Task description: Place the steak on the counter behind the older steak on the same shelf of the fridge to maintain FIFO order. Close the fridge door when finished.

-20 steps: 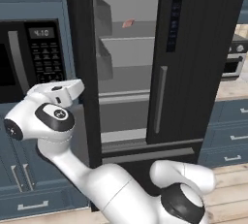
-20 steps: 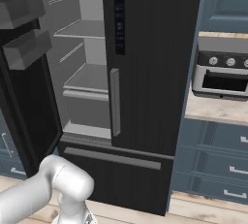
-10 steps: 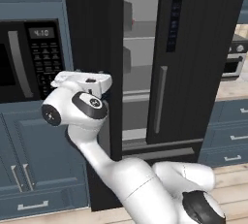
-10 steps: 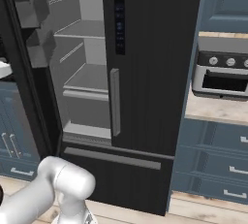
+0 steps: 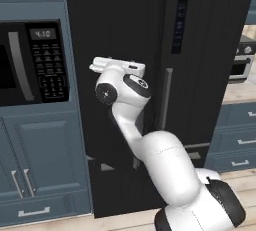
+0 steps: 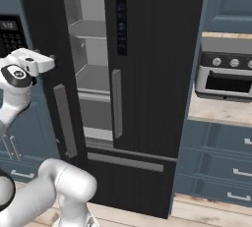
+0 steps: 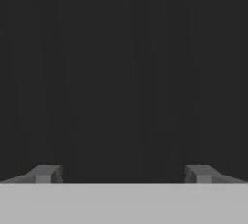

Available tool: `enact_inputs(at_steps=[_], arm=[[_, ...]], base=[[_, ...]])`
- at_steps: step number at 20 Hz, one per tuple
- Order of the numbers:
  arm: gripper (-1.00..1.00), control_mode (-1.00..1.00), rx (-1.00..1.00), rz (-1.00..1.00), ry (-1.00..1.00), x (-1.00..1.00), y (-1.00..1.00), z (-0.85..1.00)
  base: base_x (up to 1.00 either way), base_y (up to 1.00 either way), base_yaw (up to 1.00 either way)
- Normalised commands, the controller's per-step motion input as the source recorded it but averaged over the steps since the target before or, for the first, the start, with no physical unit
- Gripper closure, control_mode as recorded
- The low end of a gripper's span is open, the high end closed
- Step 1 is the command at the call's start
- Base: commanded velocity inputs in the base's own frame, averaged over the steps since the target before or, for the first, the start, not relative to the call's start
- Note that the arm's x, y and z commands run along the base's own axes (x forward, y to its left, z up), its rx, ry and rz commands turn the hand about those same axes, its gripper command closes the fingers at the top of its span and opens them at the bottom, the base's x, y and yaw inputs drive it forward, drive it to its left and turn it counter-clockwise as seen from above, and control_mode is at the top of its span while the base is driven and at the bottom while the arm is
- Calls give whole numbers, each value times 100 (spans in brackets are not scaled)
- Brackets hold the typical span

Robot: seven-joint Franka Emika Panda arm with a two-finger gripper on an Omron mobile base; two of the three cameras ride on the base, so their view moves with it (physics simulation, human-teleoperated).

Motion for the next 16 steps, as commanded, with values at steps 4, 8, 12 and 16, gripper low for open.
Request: enact_inputs(at_steps=[4, 8, 12, 16], arm=[[-100, -100, 10, 11, 0, 84, -81, 15], [-100, -100, 6, 11, 0, 76, -43, 24], [-100, -100, 2, 9, 0, 59, -24, 38], [-100, -100, 0, 8, 0, 42, -8, 46]], base=[[0, 0, 0], [0, 0, 0], [0, 0, 0], [0, 0, 0]])
